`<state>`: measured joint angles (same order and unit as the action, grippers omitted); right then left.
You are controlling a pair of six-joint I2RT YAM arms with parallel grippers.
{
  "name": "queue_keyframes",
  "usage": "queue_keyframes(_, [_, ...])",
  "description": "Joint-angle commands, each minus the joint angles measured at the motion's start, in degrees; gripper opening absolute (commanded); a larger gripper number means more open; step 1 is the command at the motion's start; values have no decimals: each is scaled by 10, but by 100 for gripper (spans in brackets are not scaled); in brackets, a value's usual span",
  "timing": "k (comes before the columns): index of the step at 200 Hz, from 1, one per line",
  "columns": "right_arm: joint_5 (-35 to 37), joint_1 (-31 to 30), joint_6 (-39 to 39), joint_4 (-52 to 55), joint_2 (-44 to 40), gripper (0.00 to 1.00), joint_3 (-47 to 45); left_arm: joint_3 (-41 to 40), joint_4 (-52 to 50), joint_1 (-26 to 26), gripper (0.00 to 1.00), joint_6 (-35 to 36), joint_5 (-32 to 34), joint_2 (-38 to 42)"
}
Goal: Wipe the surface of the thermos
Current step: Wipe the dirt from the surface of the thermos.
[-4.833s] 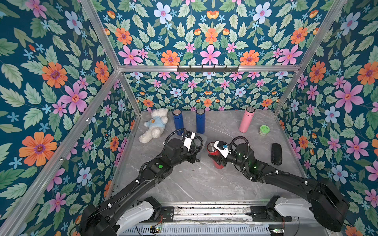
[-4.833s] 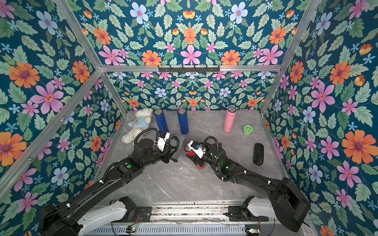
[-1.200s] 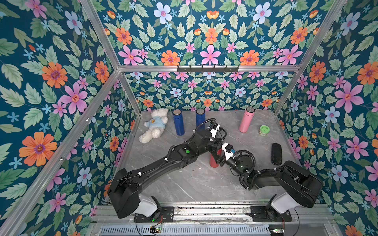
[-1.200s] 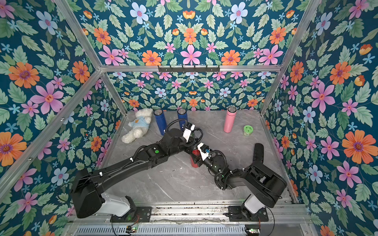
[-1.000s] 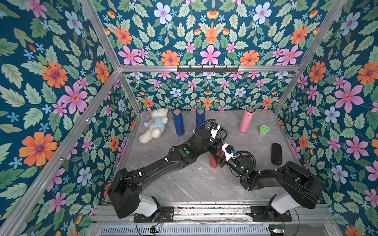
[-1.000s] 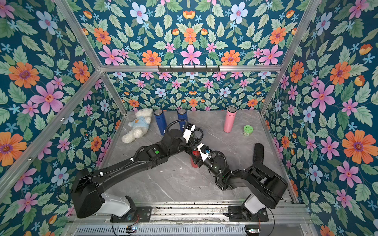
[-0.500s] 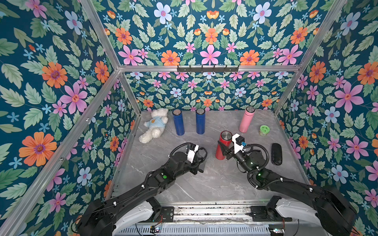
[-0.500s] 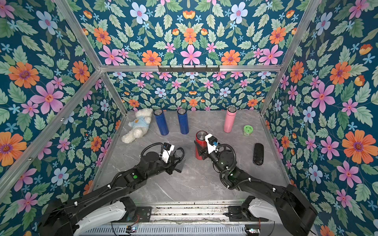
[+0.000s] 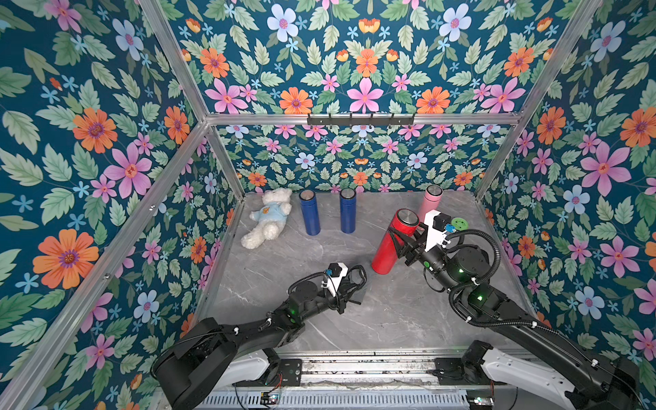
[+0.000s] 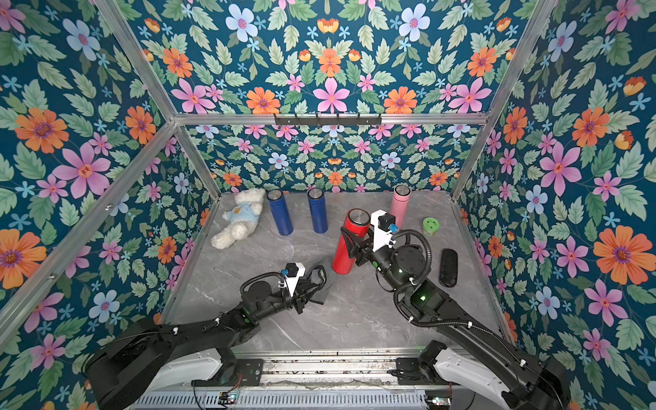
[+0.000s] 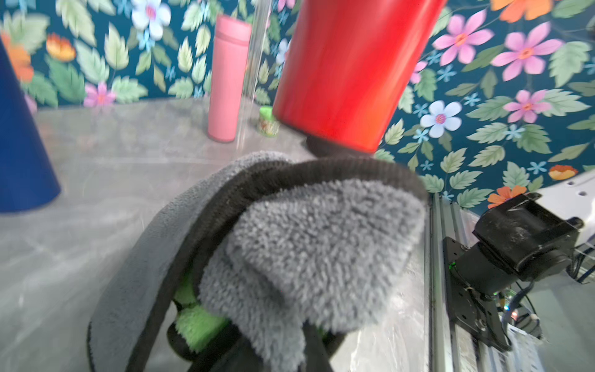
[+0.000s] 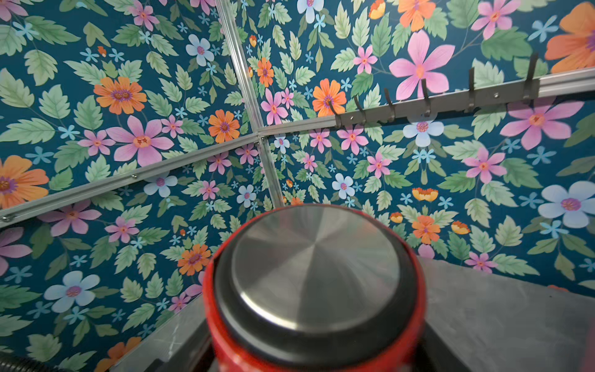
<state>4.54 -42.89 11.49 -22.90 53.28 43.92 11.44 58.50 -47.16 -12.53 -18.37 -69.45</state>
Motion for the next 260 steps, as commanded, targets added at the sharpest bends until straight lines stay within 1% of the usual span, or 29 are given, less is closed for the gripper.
queue_keyframes(1, [-26, -6, 39, -12, 6, 0, 3, -7, 174, 0, 0, 37, -35, -29])
queue_keyframes(25, [-35, -12, 50, -27, 16, 0, 4, 3, 216, -2, 0, 39, -52, -69])
queue_keyframes(72, [-29, -28, 65, -43, 18, 0, -3, -3, 335, -3, 0, 38, -51, -148])
queue_keyframes(89, [-21, -30, 65, -48, 8, 0, -2, -14, 399, -3, 0, 38, -42, -183])
queue_keyframes(127, [-24, -31, 73, -38, 11, 0, 9, 8, 399, -10, 0, 46, -39, -211])
queue_keyframes(158, [-22, -32, 78, -39, 22, 0, 0, 13, 398, -13, 0, 56, -34, -197])
queue_keyframes(192, [-34, -37, 103, -75, 47, 0, -11, 22, 367, -16, 0, 68, -39, -177])
queue_keyframes(223, [-32, -56, 104, -106, 72, 0, -6, 32, 359, -18, 0, 74, -41, -172])
queue_keyframes(260, [-20, -67, 94, -127, 96, 0, 1, 38, 373, -20, 0, 74, -39, -173])
